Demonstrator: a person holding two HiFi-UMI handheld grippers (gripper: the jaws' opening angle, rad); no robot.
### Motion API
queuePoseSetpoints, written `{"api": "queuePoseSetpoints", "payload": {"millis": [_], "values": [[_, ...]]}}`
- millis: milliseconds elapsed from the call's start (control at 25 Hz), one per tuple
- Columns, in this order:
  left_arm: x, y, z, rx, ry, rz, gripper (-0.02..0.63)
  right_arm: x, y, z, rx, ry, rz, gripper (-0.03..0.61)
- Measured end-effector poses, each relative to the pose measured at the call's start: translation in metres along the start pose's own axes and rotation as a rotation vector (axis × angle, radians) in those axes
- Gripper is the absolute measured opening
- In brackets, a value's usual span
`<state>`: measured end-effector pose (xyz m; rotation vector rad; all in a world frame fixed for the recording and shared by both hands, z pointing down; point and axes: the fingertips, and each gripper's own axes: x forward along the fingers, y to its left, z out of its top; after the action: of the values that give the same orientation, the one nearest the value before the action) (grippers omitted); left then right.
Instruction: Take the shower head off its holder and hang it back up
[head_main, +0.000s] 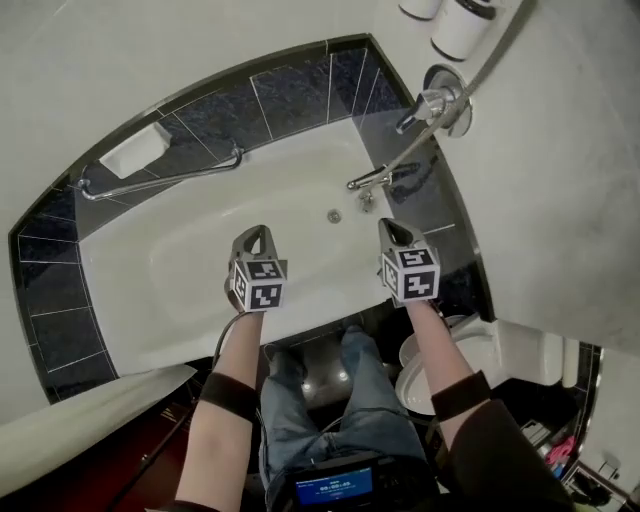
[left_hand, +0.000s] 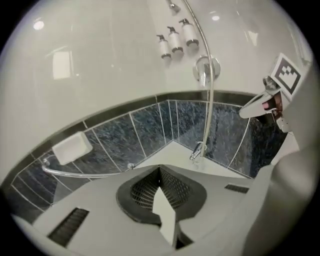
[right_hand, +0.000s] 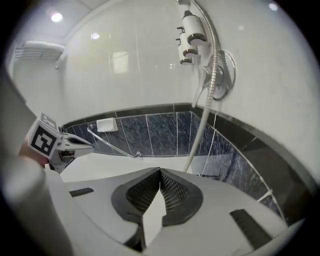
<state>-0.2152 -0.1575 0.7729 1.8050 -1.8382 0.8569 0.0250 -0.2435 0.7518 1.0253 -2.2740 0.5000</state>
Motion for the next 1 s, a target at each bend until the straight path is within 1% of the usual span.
{"api": "queuePoseSetpoints", "payload": {"millis": [80,200,360,520,720,880,1000], "values": [[-0.046,0.027,0.010,-0.042,-0.016,0.053,0.003,-0.016,0.009,0.021,-0.024,-0.013,0.015,0.023],[-0.108,0.067,0.016,-0.090,-0.033,0.135,0.003,-0.036,0.024,0.053,-0.053,-0.034,0.043,0.023],[-0.175,0.114,0.028,-0.124,-0.070,0.224,0.003,-0.059,0.041,0.099,-0.095,-0.079,0.072,0.023],[-0.236,0.152,0.030,-0.175,-0.095,0.306,0.003,-0.074,0.052,0.121,-0.118,-0.112,0.099,0.023],[-0.296,0.185,0.041,-0.232,-0.157,0.361,0.002,-0.097,0.055,0.141,-0.136,-0.135,0.116,0.023],[-0.326,0.213,0.043,-0.230,-0.199,0.398,0.002,-0.109,0.056,0.155,-0.135,-0.160,0.114,0.023],[-0.342,0.226,0.046,-0.235,-0.234,0.410,0.002,-0.116,0.056,0.166,-0.135,-0.184,0.108,0.023]]}}
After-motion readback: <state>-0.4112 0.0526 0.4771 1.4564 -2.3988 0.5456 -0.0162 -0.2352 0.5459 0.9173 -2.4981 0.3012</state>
